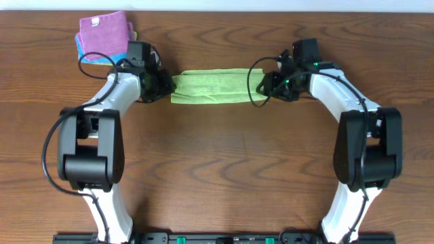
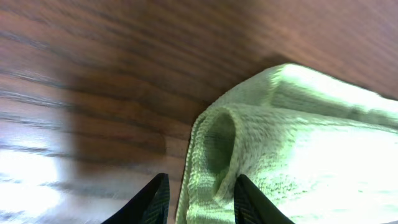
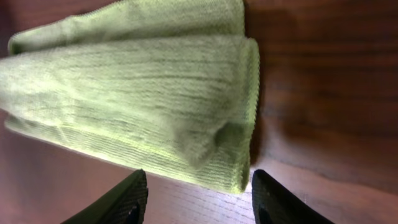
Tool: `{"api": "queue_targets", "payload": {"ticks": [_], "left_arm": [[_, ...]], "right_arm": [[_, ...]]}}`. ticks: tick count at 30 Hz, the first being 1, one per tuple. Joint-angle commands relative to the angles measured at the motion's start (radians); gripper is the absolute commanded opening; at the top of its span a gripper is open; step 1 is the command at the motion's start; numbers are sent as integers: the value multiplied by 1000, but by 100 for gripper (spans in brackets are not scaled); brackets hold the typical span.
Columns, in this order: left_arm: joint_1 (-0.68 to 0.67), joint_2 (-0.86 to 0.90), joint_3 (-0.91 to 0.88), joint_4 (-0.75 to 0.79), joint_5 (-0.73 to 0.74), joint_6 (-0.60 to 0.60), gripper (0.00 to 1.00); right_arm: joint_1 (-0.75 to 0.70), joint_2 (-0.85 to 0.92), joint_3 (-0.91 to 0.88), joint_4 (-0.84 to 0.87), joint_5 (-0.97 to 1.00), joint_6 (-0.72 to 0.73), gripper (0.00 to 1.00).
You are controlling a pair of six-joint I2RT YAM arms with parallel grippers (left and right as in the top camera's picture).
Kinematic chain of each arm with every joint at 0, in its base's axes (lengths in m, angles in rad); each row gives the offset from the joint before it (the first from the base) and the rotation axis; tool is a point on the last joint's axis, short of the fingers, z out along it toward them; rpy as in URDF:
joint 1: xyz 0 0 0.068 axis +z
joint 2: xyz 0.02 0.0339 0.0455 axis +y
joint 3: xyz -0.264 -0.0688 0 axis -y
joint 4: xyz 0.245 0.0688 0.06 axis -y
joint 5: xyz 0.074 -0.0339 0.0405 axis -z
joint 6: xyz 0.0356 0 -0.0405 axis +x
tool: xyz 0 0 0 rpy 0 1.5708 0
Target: Fold the cloth
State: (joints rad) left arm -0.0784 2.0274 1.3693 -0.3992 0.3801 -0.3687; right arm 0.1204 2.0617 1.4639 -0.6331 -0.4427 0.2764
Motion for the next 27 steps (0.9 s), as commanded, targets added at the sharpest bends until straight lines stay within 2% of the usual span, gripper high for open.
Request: {"api": "queue_targets", "payload": {"ticks": [1, 4, 7, 9, 11, 14, 18, 27], "left_arm": [[5, -106, 79, -25, -61, 72, 38], [-11, -164, 122, -41, -129, 133, 39], [-40, -174, 141, -37, -202, 166, 21], [-63, -161, 141, -29, -254, 167, 11], [-86, -137, 141, -23, -286, 168, 6], [-114, -96, 141, 2, -291, 183, 6], [-134, -32, 141, 26, -291, 183, 6], [-153, 28, 141, 26, -279, 190, 6]], "right_arm": [[3, 5, 105, -58, 39, -54, 56], [3, 5, 203, -154, 109, -85, 57], [6, 5, 267, -230, 187, -99, 57], [5, 5, 290, -275, 241, -98, 52], [4, 5, 293, -302, 279, -98, 50], [-2, 5, 292, -340, 335, -98, 50], [-11, 5, 292, -379, 374, -98, 58], [-64, 5, 292, -427, 375, -98, 60]]}}
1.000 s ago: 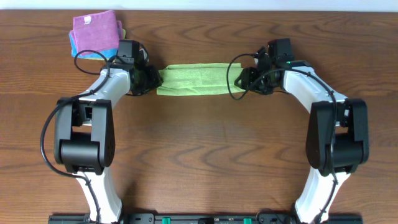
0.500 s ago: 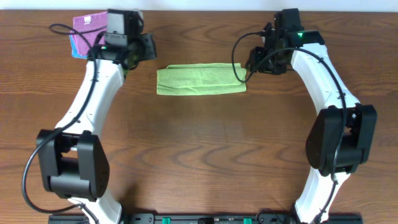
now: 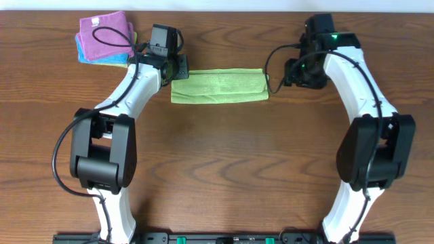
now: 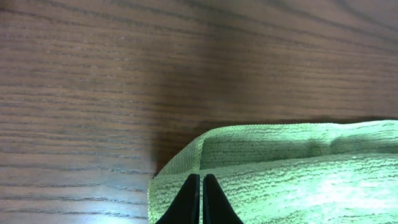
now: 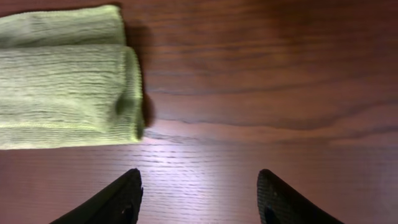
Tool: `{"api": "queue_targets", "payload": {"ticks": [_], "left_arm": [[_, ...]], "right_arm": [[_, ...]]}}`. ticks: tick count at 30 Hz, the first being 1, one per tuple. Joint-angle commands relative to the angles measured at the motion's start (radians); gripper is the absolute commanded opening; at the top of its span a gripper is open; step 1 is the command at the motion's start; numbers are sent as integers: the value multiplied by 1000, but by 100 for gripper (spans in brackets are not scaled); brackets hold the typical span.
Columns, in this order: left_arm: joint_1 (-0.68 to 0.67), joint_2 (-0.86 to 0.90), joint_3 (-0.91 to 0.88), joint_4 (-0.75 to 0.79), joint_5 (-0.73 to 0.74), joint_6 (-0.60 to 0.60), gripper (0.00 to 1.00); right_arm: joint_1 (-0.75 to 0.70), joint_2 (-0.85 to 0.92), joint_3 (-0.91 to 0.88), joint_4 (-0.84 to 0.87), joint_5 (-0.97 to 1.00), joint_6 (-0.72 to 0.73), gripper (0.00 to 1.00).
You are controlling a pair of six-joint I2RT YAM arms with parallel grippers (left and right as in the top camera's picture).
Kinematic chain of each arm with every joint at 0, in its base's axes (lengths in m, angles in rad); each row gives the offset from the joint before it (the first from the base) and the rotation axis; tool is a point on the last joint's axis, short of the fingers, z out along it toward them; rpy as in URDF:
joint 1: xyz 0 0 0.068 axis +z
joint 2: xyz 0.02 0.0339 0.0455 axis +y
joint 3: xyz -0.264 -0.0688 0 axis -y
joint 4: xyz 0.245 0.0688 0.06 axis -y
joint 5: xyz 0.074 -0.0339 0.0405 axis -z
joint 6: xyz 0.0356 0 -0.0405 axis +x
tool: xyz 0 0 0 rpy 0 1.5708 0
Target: Fold the cloth
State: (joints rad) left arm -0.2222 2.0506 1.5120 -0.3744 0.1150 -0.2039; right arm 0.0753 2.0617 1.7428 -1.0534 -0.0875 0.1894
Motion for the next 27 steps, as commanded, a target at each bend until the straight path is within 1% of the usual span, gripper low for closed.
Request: {"api": "queue_targets", "payload": {"ticks": [1, 12, 22, 27], "left_arm": [[-11, 5, -2, -3, -10, 25, 6], [-30, 12, -6, -72, -23, 34, 6], [-30, 97, -6, -56, -18, 40, 6], [-30, 123, -6, -52, -18, 40, 6]], "right_arm": [[-25, 5, 13, -10, 20, -11, 60], [-51, 5, 13, -18, 20, -11, 61], [-51, 5, 13, -43, 19, -11, 64], [-51, 5, 13, -43, -7, -13, 72]]}}
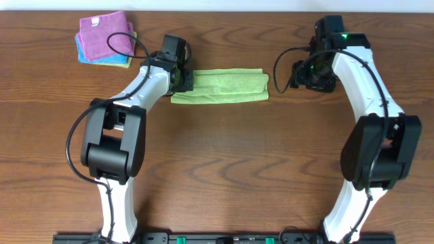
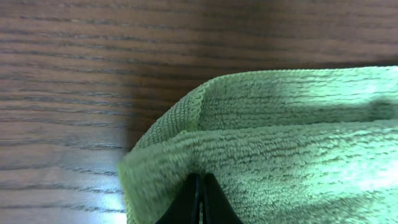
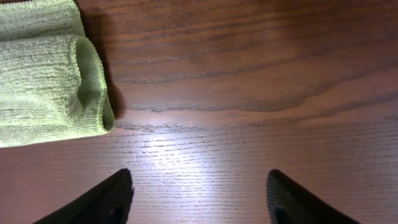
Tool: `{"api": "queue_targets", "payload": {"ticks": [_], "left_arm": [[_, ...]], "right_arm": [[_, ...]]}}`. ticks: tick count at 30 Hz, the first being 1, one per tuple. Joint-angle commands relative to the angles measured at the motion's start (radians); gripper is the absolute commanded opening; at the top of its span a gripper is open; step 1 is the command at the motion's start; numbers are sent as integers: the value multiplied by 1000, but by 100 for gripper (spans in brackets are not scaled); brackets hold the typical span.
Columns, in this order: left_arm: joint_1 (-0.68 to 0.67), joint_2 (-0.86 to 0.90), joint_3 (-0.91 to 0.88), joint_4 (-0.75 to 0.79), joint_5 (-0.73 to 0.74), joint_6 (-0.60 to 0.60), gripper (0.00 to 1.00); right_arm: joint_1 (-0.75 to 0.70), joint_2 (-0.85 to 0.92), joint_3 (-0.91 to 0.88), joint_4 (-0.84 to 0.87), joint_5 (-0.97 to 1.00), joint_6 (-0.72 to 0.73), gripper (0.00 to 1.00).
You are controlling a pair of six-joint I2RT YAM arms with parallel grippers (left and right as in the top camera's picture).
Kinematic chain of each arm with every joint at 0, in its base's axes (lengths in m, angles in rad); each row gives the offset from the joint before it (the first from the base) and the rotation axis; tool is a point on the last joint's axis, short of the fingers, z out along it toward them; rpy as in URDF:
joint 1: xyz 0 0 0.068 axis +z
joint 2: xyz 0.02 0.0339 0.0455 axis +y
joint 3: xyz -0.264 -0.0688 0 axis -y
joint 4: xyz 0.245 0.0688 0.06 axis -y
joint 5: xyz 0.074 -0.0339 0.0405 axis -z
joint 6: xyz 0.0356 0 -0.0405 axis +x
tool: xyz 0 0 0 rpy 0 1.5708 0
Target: Fold the cloth
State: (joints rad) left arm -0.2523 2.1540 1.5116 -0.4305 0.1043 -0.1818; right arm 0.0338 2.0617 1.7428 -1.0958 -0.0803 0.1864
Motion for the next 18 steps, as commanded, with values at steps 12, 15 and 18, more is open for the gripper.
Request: {"api": "queue_targets", "payload": {"ticks": [12, 15, 18], "left_arm": [[-3, 84, -5, 8, 10, 17, 6], [-8, 85, -5, 9, 19, 17, 6], [-10, 85, -5, 8, 19, 17, 6]], "right_arm": [[-24, 5, -98, 76, -265, -72, 85], [-26, 5, -138, 114, -369, -87, 88], [-24, 5, -194, 169, -484, -95, 91]]}}
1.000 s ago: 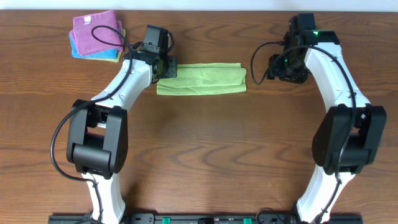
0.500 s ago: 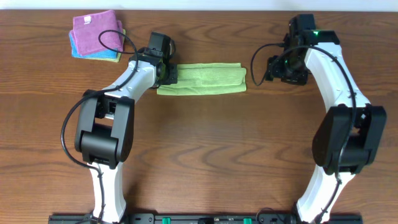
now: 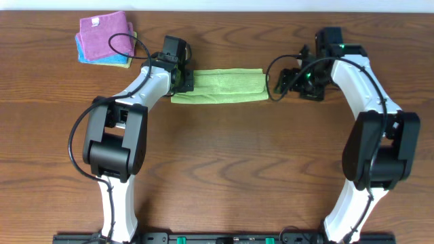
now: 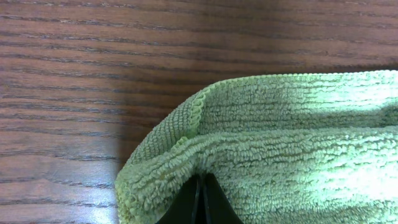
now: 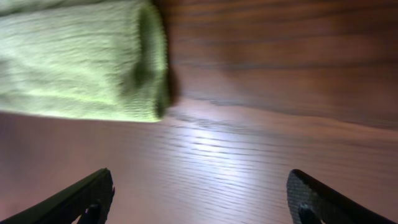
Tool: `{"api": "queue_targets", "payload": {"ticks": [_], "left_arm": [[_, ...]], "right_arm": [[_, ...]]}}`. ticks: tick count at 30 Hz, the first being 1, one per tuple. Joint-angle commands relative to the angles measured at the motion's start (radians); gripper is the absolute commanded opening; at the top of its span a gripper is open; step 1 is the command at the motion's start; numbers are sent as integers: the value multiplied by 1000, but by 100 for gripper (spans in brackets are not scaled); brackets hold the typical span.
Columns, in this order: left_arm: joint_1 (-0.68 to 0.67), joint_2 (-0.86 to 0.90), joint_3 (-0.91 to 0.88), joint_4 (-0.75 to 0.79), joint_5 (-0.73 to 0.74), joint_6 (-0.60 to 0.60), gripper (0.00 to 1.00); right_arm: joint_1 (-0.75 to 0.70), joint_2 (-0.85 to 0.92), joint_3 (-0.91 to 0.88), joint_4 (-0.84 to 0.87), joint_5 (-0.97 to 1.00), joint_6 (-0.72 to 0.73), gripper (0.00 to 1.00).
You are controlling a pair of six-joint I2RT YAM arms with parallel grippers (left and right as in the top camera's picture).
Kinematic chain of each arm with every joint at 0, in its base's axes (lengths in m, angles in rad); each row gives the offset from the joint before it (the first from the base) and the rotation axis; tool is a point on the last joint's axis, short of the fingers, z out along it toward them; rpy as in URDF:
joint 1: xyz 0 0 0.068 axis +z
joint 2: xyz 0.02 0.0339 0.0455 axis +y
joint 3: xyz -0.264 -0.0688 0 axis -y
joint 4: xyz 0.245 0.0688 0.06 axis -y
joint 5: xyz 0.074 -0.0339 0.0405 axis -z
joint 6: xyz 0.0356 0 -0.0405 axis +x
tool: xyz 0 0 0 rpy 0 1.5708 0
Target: Fold the cloth
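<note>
The green cloth (image 3: pixel 217 86) lies folded into a long narrow strip on the wooden table (image 3: pixel 217 169). My left gripper (image 3: pixel 182 78) is at its left end. In the left wrist view that gripper (image 4: pixel 200 186) is shut, its tips pressed into the bunched edge of the cloth (image 4: pixel 280 143) with no fabric showing between the fingers. My right gripper (image 3: pixel 280 83) hovers just off the strip's right end. In the right wrist view it (image 5: pixel 199 202) stands wide open and empty over bare wood, the cloth's rolled end (image 5: pixel 93 62) ahead to its left.
A stack of folded cloths (image 3: pixel 103 37), magenta on top of blue and yellow, sits at the far left corner near the table's back edge. Both arm bases stand at the near edge.
My right gripper has come closer to the cloth's right end and its jaws stand wider. The left gripper stays shut, pressed into the left end. The cloth has not shifted.
Both grippers first stood open around the two ends of the strip. Then the left was shut at the left end's far corner and the right had drawn off, open. Later the left's shut tips were dug into the left end; now the right is back near.
</note>
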State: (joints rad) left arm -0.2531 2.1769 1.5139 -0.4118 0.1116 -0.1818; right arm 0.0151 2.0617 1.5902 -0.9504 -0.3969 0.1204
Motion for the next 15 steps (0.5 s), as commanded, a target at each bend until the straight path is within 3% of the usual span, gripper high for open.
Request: {"api": "queue_targets", "payload": {"ticks": [1, 15], "left_arm": [[-10, 62, -8, -11, 12, 17, 6], [-10, 62, -8, -11, 12, 17, 6]], "right_arm": [[-5, 5, -56, 39, -185, -29, 91], [2, 11, -271, 426, -341, 124, 93]]}}
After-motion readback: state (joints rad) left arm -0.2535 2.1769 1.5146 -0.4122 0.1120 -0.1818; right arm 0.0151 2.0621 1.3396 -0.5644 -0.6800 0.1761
